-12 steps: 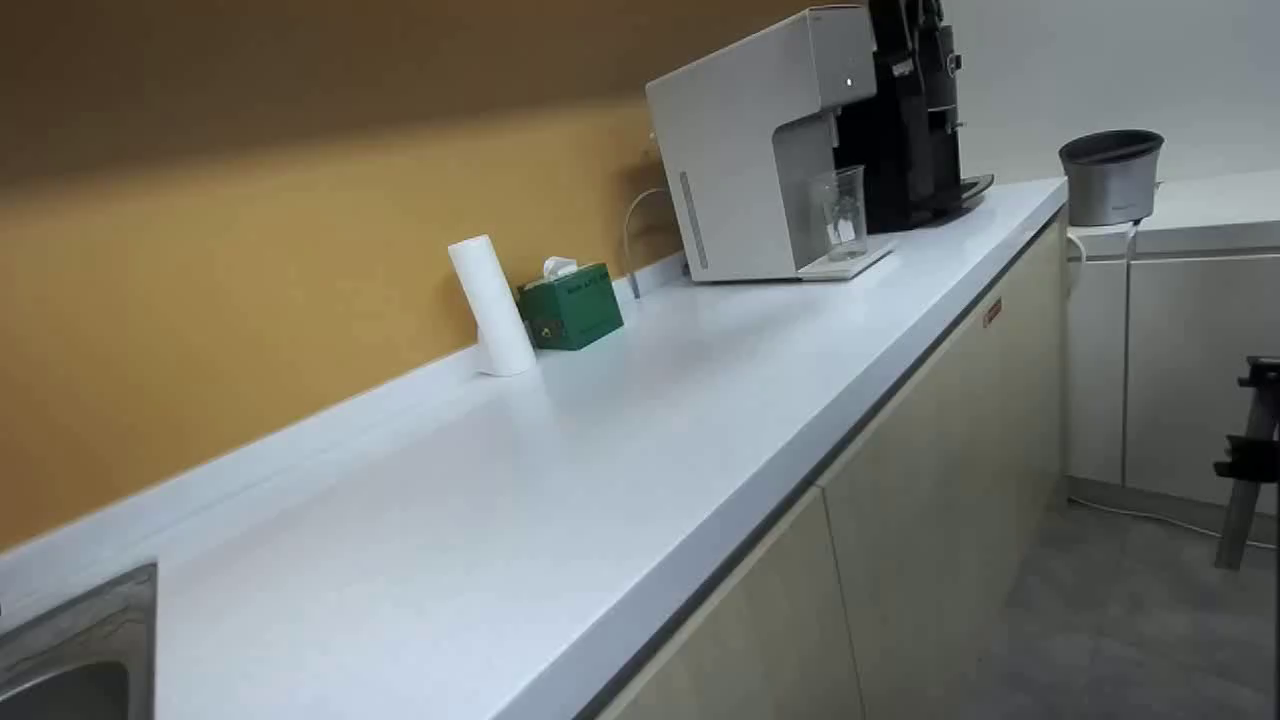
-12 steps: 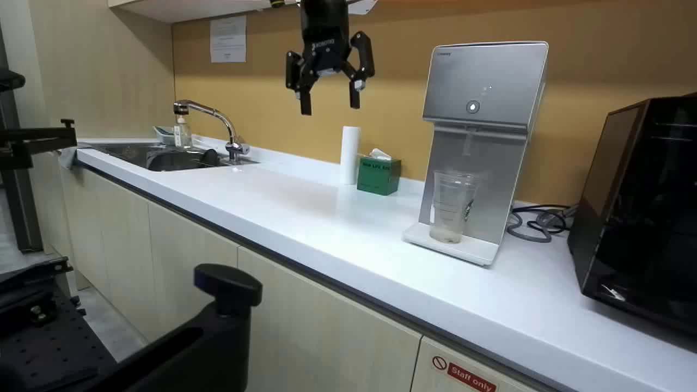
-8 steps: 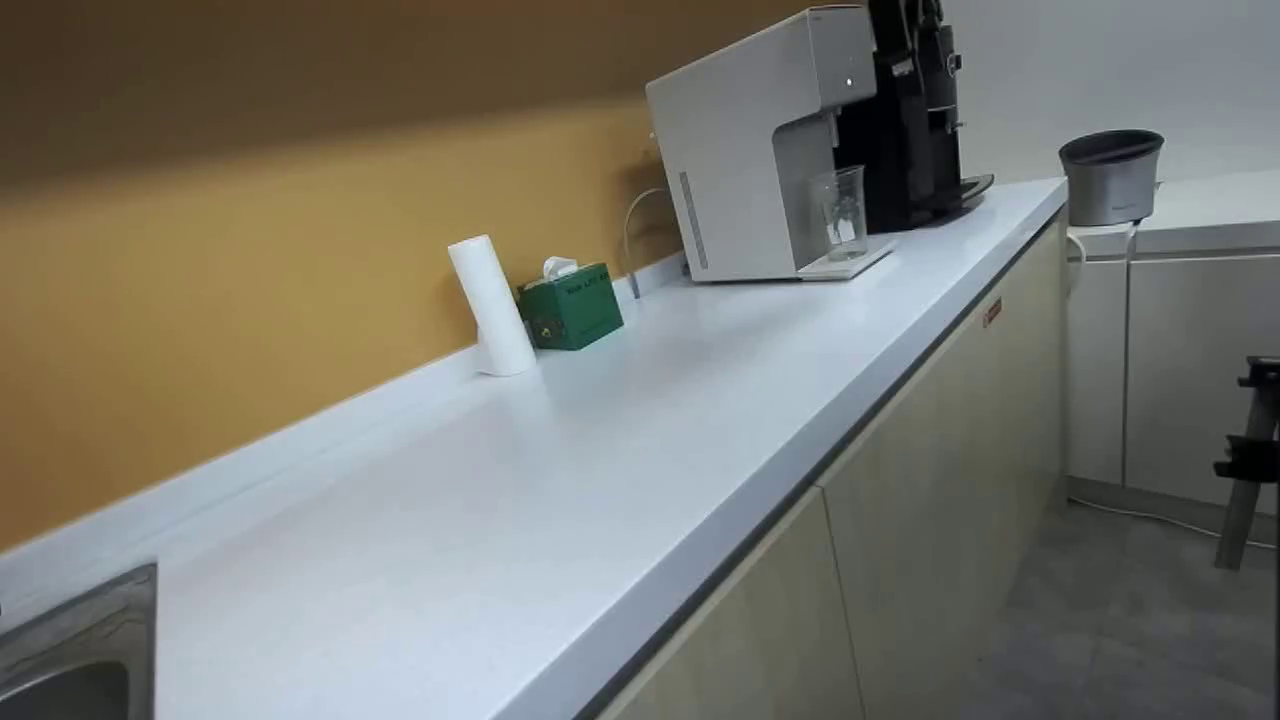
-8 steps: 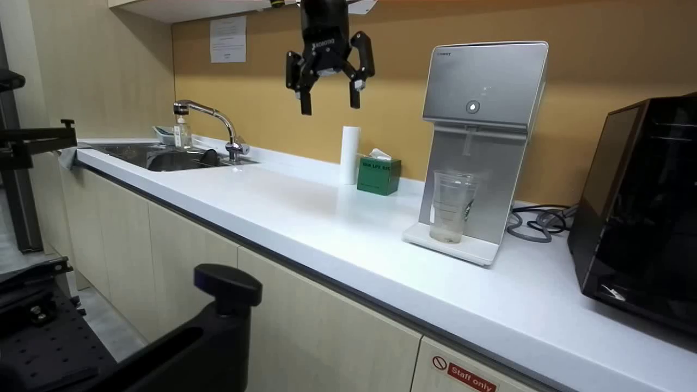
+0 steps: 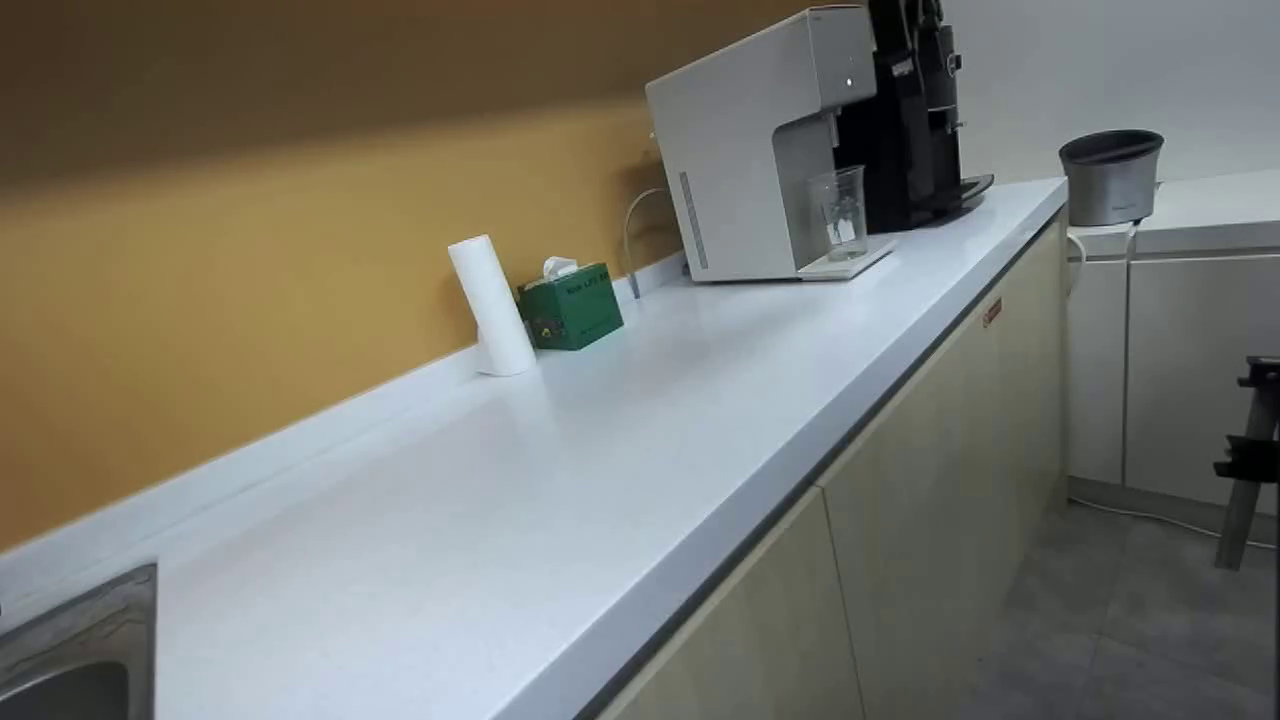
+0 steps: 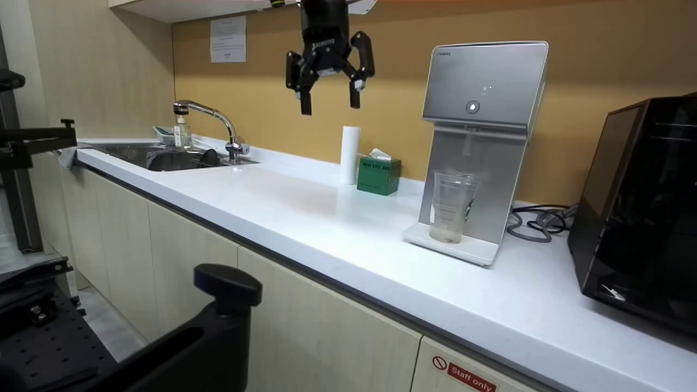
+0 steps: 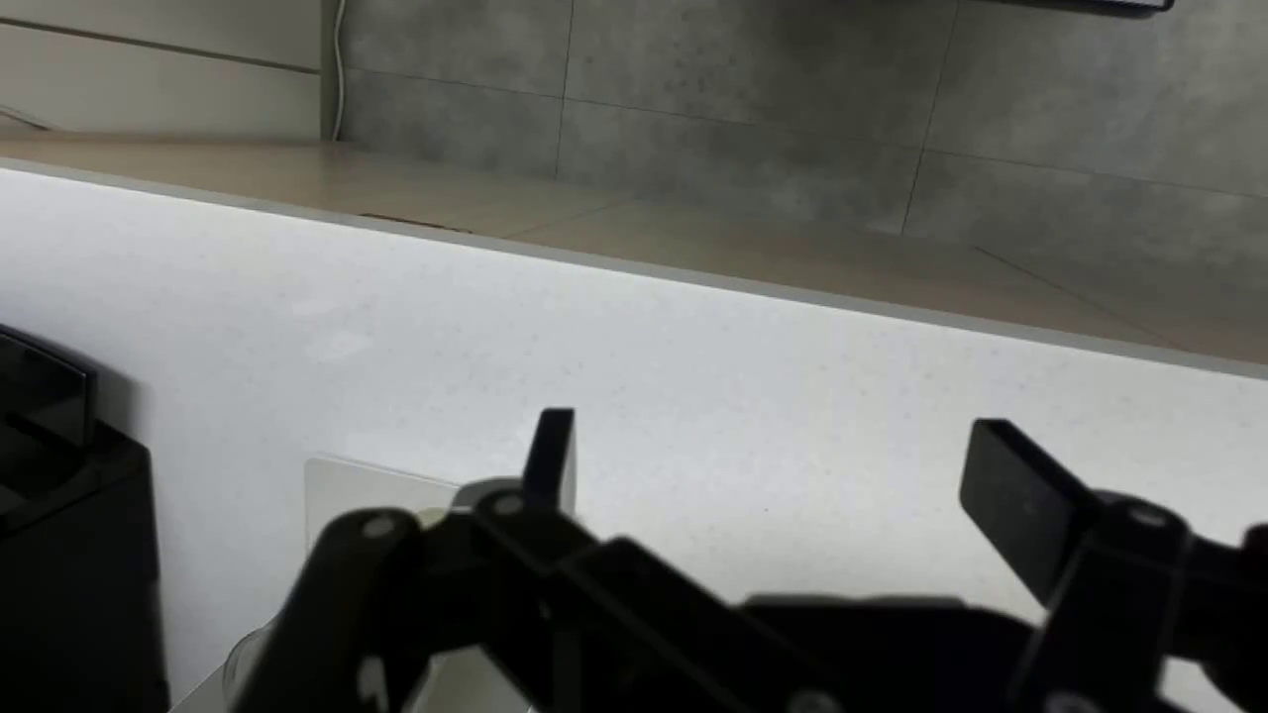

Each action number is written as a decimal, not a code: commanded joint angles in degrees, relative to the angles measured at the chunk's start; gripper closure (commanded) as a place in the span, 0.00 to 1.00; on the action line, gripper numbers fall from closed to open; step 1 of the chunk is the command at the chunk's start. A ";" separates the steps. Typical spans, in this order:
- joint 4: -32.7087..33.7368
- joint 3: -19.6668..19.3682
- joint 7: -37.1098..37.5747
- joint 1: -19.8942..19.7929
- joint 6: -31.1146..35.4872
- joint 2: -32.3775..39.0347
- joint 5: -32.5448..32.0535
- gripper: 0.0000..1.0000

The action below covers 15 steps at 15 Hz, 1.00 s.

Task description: Remove the cup from the dispenser

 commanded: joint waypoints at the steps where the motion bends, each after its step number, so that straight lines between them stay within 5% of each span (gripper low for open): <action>1: 0.11 -0.11 0.01 0.14 -0.14 0.01 -0.01 0.00; 4: 0.11 -0.11 0.01 0.14 -0.14 0.01 -0.01 0.00; 15: 1.57 -2.46 13.74 -3.85 30.62 4.66 6.10 0.00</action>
